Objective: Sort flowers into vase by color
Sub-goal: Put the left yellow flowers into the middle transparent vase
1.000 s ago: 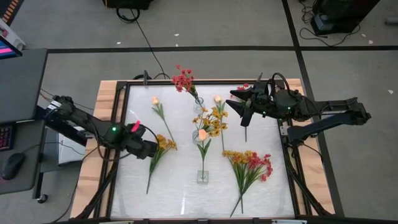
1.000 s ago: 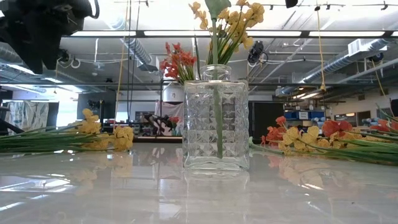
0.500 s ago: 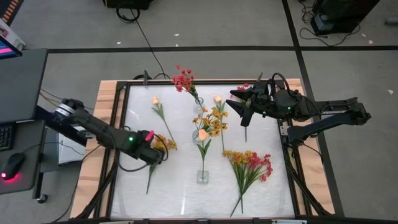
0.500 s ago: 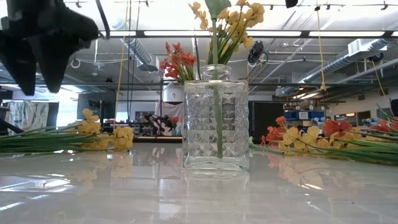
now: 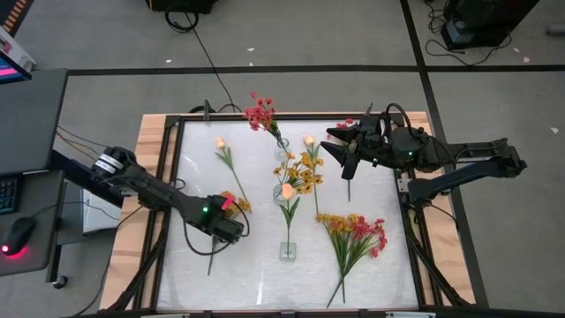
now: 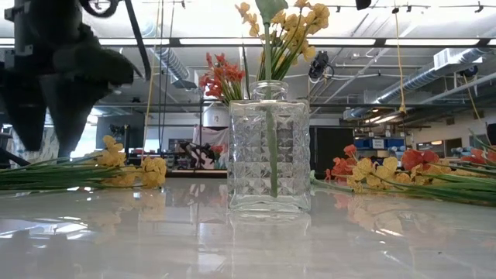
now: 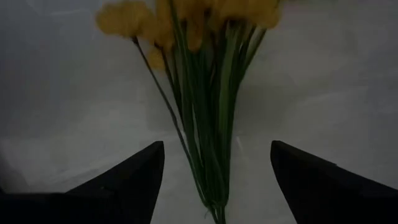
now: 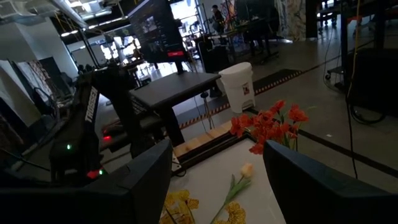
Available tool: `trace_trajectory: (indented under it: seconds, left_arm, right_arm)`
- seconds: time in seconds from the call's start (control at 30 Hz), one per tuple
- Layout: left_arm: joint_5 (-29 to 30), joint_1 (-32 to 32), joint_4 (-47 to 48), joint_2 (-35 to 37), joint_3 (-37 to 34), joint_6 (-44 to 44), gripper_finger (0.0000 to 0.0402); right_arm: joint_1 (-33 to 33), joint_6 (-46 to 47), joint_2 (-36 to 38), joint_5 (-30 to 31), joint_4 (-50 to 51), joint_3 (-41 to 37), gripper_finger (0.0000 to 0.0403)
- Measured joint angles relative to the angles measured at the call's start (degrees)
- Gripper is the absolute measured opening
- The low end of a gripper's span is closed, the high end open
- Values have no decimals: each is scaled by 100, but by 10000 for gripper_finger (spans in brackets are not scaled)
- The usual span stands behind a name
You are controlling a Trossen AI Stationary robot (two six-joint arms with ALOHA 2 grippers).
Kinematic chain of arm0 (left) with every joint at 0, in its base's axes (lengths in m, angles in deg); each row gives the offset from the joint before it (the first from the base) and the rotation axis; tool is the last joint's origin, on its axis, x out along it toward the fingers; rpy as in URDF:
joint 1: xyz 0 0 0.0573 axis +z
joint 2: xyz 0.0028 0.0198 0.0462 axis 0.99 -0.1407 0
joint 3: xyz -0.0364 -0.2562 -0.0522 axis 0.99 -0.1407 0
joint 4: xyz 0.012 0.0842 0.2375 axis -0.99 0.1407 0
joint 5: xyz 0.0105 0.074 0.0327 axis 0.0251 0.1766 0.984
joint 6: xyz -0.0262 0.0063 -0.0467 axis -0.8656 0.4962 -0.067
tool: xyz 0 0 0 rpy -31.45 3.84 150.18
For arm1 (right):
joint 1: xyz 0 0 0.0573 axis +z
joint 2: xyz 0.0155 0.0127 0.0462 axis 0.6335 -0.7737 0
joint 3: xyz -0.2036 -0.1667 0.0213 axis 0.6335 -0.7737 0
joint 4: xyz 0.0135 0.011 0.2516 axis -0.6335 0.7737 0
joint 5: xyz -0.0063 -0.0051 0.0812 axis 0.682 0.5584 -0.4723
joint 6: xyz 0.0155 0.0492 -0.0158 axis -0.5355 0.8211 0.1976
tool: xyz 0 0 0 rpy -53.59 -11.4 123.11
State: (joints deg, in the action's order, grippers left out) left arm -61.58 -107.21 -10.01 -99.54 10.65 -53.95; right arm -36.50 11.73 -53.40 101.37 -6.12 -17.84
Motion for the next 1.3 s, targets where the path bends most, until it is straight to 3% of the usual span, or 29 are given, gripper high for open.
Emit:
trace_trajectory:
  seconds: [0.33, 0.53, 1.03, 1.3]
  left_arm:
    - [-31, 0, -25, -451, 0, -25, 297]
    - [-46, 0, -301, -662, 0, -27, 276]
    - [-65, 0, -369, -683, 0, -25, 116]
    - [-65, 0, -368, -683, 0, 6, 51]
  right_arm:
    - [0, 1, 2, 2, 2, -2, 261]
    - [0, 0, 2, 1, 2, 0, 261]
    - [0, 2, 2, 2, 0, 0, 261]
    - [0, 2, 0, 2, 2, -2, 261]
